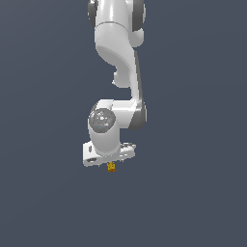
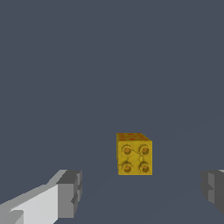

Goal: Pick up the object and move it to a goal position.

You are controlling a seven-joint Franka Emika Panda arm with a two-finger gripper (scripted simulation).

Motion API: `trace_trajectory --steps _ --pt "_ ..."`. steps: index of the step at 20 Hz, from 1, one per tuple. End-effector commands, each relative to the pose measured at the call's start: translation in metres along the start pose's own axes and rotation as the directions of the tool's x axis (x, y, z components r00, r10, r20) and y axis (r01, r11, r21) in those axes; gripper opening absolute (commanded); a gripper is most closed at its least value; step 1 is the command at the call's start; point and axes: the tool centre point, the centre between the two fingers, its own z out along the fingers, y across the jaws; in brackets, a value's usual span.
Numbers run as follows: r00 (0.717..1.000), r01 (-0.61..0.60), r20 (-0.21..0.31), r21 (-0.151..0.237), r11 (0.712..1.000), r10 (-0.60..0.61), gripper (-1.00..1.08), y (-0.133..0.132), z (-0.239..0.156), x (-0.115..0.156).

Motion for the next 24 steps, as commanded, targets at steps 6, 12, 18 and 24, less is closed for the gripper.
trace_trajectory --steps 6,12,18,24 --pt "1.0 0.007 -0.001 0.003 1.0 -0.007 1.0 0.002 0.004 0.003" --pt "1.0 0.008 -0.002 0.003 1.0 -0.008 1.0 0.002 0.024 0.003" --pt "1.0 0.009 -0.002 0.003 1.0 -0.009 1.0 0.002 0.053 0.002" --pt "1.0 0.009 -0.002 0.003 1.0 -0.009 -1.0 0.002 0.054 0.004"
